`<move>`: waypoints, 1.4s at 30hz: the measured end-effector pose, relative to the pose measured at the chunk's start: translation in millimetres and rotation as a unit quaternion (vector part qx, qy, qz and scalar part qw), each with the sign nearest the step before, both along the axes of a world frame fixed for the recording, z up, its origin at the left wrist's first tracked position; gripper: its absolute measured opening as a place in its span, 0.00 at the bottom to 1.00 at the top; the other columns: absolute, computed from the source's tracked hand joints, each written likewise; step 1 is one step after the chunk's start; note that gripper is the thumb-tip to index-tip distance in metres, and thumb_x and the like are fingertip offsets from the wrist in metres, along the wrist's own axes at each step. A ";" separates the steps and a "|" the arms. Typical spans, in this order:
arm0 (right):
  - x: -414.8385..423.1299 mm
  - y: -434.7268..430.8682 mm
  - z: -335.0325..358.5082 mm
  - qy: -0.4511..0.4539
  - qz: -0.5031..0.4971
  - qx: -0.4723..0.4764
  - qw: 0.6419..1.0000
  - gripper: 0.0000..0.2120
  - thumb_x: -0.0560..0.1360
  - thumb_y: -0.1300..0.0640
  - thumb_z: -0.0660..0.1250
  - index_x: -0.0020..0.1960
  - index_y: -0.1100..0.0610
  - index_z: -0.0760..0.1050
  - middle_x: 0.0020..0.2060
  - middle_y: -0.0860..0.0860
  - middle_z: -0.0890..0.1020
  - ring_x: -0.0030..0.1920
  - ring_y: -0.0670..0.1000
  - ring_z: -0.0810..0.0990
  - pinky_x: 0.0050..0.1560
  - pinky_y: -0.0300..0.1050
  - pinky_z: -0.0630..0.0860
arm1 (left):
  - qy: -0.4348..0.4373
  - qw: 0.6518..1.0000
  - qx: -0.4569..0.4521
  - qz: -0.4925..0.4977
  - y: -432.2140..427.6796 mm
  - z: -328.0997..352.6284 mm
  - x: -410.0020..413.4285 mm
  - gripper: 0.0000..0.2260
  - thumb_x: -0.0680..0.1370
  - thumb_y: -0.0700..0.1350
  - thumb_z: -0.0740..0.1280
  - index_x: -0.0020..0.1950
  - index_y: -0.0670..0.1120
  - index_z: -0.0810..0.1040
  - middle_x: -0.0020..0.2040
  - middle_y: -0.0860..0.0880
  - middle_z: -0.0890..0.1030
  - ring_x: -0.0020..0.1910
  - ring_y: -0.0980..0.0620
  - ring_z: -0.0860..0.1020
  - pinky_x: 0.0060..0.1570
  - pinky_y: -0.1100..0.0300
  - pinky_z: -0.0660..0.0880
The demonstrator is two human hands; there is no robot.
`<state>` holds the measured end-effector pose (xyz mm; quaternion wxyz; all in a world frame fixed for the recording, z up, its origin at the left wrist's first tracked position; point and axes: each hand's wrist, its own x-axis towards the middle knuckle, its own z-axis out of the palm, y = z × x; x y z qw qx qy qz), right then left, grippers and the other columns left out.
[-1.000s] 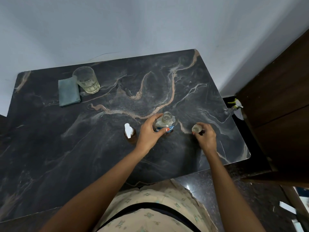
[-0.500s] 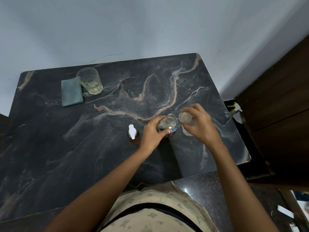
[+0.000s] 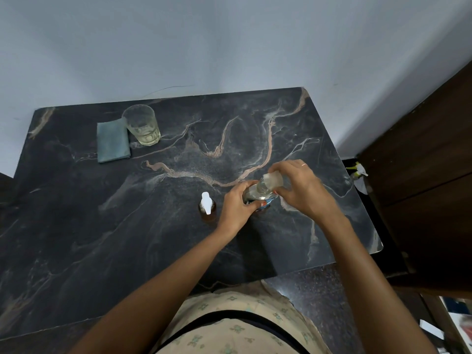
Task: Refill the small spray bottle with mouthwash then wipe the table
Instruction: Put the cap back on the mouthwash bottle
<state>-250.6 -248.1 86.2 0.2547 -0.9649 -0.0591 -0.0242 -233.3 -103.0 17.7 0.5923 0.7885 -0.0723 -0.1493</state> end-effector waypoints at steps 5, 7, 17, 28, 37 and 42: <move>4.1 5.3 1.9 0.014 0.031 -0.008 0.999 0.16 0.66 0.70 0.71 0.52 0.62 0.75 0.49 0.58 0.80 0.51 0.58 0.74 0.49 0.42 0.65 | 0.005 1.000 0.011 0.001 0.9 1.3 0.1 0.21 0.67 0.35 0.73 0.59 0.42 0.74 0.55 0.46 0.78 0.53 0.54 0.75 0.51 0.69 0.69; 5.1 7.4 1.6 0.009 0.050 -0.025 0.998 0.15 0.65 0.69 0.72 0.50 0.61 0.75 0.47 0.57 0.81 0.50 0.58 0.75 0.49 0.47 0.70 | 0.001 1.000 0.020 0.000 1.4 1.9 0.1 0.22 0.68 0.35 0.72 0.60 0.41 0.73 0.56 0.46 0.77 0.52 0.56 0.73 0.46 0.79 0.66; 3.5 15.3 9.1 0.031 0.023 -0.043 0.998 0.16 0.67 0.68 0.70 0.54 0.61 0.76 0.51 0.57 0.80 0.52 0.58 0.76 0.50 0.52 0.75 | -0.004 1.000 0.025 0.003 1.8 3.0 -0.6 0.21 0.68 0.34 0.71 0.60 0.41 0.73 0.56 0.44 0.78 0.51 0.57 0.73 0.42 0.84 0.65; -4.0 17.3 0.8 0.036 0.001 -0.004 0.999 0.27 0.68 0.58 0.73 0.65 0.58 0.68 0.59 0.55 0.74 0.58 0.55 0.73 0.52 0.49 0.74 | -0.012 1.000 0.010 0.001 2.5 5.3 -2.0 0.21 0.68 0.35 0.72 0.59 0.41 0.74 0.51 0.51 0.76 0.50 0.57 0.74 0.45 0.82 0.66; -3.1 20.0 5.4 0.022 0.032 -0.021 0.999 0.15 0.72 0.67 0.66 0.58 0.60 0.76 0.55 0.56 0.78 0.54 0.58 0.77 0.50 0.53 0.77 | -0.013 1.000 0.024 0.004 2.4 4.8 -1.1 0.22 0.68 0.35 0.72 0.60 0.41 0.74 0.54 0.46 0.78 0.50 0.57 0.73 0.43 0.83 0.66; -4.2 30.1 1.5 0.027 -0.093 -0.027 0.995 0.15 0.71 0.55 0.69 0.54 0.60 0.74 0.50 0.54 0.76 0.49 0.54 0.76 0.42 0.45 0.69 | -0.010 1.000 0.028 0.003 2.1 0.9 -0.9 0.21 0.68 0.36 0.72 0.60 0.42 0.74 0.54 0.47 0.78 0.51 0.56 0.74 0.43 0.82 0.66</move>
